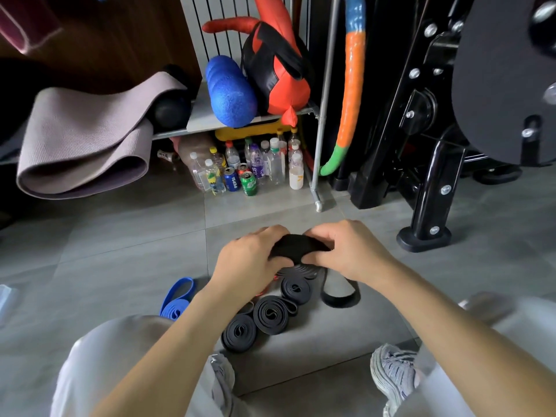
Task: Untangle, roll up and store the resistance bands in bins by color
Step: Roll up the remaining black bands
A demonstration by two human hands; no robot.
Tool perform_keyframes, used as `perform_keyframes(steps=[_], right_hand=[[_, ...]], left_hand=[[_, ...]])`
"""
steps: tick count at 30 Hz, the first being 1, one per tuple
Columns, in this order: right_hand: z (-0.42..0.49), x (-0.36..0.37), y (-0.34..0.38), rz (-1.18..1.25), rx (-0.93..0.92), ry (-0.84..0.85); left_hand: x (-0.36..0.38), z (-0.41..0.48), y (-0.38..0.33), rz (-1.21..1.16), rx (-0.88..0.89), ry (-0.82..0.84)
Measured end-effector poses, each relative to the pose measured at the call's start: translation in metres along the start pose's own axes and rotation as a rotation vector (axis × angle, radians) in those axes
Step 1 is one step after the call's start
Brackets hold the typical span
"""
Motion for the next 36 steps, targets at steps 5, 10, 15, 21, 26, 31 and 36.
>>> perform_keyframes(steps=[5, 10, 15, 21, 26, 31, 36], right_hand=[[0.000, -0.010, 0.001, 0.111, 0.006, -0.006], [0.002, -0.025, 0.000, 0.276, 0.014, -0.010], [0.001, -0.031, 0.001, 0.468, 0.031, 0.022], [0.002, -0.025, 0.003, 0.619, 0.036, 0.011], [0.002, -0.012, 0.002, 0.406, 0.021, 0.017], [0.002, 0.008, 0.005, -0.003, -0.016, 0.007], [0.002, 0.017, 0.007, -0.109, -0.044, 0.033]], left_hand=[[-0.012, 0.000, 0.013, -0.195, -0.146, -0.104], [-0.020, -0.001, 0.028, -0.532, -0.203, -0.262], [-0.028, -0.005, 0.037, -0.887, -0.240, -0.455], [-0.002, -0.014, 0.040, -1.175, -0.413, -0.380], [0.006, -0.016, 0.043, -0.696, -0.365, -0.123], [-0.006, -0.015, 0.006, -0.038, 0.041, -0.058], [0.005, -0.016, 0.006, 0.022, -0.006, -0.034]])
Point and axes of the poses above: each hand's wrist, its own z-axis towards the middle knuckle, its own x-axis out of the palm, y = z × x, the point moved 8 cm from there along z, towards the middle knuckle, and after that the axes turned 12 degrees about x, right-handed, at the moved point
